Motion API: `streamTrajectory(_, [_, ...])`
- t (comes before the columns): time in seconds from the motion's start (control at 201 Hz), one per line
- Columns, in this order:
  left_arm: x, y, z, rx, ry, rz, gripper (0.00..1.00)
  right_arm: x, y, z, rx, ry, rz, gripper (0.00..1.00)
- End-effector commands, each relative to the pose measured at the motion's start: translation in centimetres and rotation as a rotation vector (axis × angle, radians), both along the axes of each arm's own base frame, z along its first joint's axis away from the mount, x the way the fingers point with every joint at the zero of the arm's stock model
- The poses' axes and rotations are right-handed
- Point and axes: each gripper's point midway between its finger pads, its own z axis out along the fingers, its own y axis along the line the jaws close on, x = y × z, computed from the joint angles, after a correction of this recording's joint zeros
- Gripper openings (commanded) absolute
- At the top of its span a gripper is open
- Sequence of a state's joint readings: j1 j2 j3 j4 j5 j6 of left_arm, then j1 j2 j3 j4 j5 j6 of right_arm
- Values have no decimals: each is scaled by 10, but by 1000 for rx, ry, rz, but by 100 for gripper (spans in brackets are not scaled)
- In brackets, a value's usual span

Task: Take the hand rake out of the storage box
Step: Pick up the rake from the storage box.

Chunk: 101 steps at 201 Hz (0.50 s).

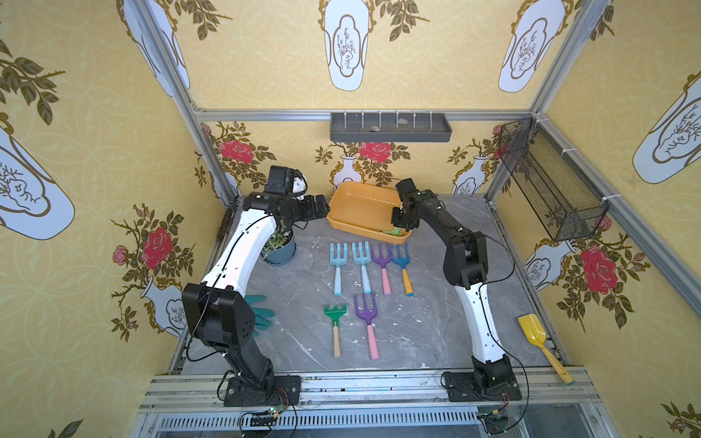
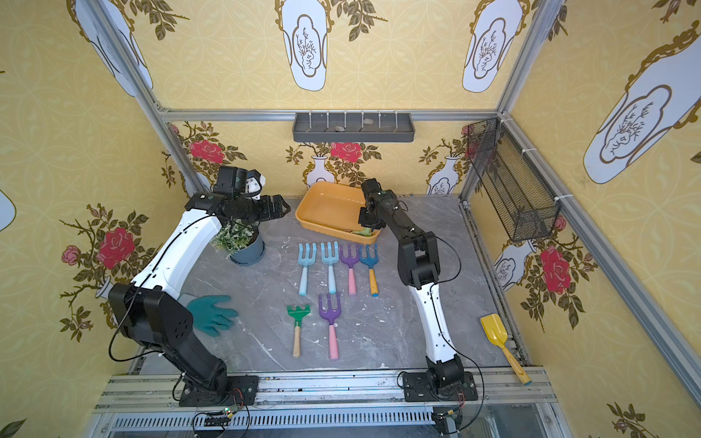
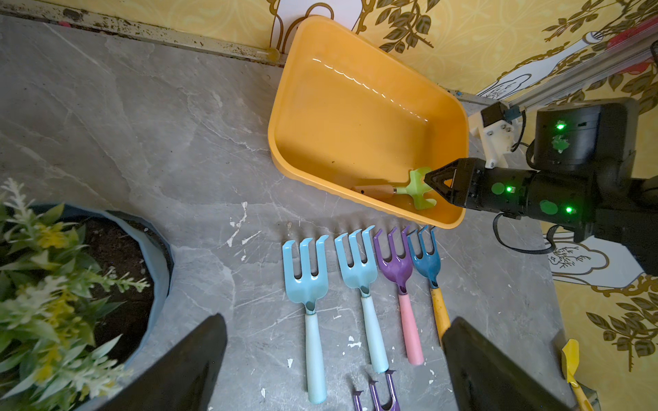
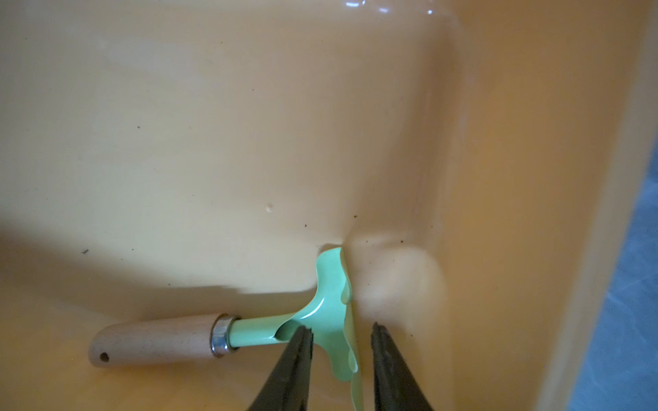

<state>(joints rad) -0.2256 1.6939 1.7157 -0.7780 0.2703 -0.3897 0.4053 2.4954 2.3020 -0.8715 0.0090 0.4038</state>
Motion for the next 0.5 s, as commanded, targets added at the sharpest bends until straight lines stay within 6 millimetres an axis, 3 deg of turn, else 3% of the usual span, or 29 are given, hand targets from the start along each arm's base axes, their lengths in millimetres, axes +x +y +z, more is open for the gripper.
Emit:
streamTrajectory(0.0, [1, -1, -1, -2, -1, -15, 100, 1, -3, -6, -15, 5, -12, 30])
streamTrajectory(0.299, [-1, 1, -1, 1, 3, -11, 100, 15, 2, -19, -21, -30, 28, 24])
streamTrajectory(0.498, [-3, 1, 3, -5, -12, -8, 99, 23, 8, -12, -1, -68, 65, 7])
